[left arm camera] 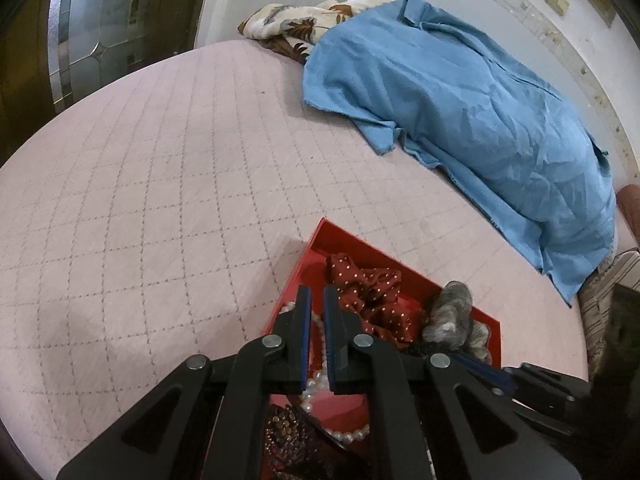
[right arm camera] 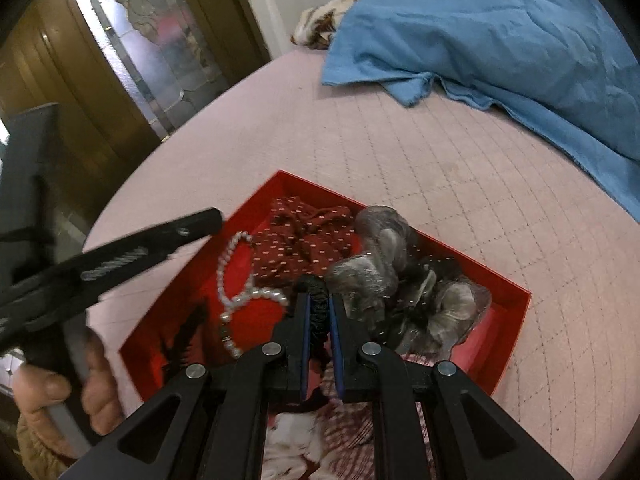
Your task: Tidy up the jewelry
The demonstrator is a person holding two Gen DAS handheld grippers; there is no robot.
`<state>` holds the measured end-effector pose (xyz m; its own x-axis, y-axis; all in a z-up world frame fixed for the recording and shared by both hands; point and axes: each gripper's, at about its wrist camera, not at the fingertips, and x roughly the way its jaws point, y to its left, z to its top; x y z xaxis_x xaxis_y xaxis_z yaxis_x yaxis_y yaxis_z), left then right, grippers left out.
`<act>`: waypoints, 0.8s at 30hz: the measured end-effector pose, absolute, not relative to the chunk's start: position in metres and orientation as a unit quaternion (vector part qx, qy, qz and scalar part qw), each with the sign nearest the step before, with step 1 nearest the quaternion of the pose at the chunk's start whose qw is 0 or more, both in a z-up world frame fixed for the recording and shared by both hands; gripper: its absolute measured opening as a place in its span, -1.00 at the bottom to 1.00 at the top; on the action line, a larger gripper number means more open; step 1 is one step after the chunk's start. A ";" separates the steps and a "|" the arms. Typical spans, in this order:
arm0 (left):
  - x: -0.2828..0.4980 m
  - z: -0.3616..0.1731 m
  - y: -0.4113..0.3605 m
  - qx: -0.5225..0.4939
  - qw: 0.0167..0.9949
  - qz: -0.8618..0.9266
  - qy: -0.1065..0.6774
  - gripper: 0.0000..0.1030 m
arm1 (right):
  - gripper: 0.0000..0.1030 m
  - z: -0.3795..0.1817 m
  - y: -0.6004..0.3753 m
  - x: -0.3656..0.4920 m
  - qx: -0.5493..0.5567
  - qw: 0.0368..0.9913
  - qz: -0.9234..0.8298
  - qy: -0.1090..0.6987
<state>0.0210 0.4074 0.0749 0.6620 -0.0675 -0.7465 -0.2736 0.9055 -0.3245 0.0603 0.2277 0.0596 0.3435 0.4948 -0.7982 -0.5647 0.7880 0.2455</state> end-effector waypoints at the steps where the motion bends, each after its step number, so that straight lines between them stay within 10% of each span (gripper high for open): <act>1: 0.021 0.074 0.407 -0.210 0.887 0.056 0.407 -0.89 | -0.80 0.056 0.227 0.063 -0.035 0.819 0.318 0.477; 5: 0.021 0.076 0.404 -0.201 0.890 0.059 0.404 -0.88 | -0.80 0.048 0.228 0.068 -0.038 0.817 0.310 0.484; 11: 0.013 0.084 0.400 -0.198 0.901 0.054 0.383 -0.17 | -0.73 0.047 0.227 0.067 -0.033 0.817 0.311 0.485; 15: 0.007 0.091 0.399 -0.196 0.908 0.042 0.368 0.01 | -0.30 0.058 0.222 0.060 -0.024 0.820 0.315 0.476; 24: -0.007 0.099 0.399 -0.182 0.916 0.069 0.350 0.12 | -0.08 0.083 0.187 0.028 -0.023 0.839 0.303 0.451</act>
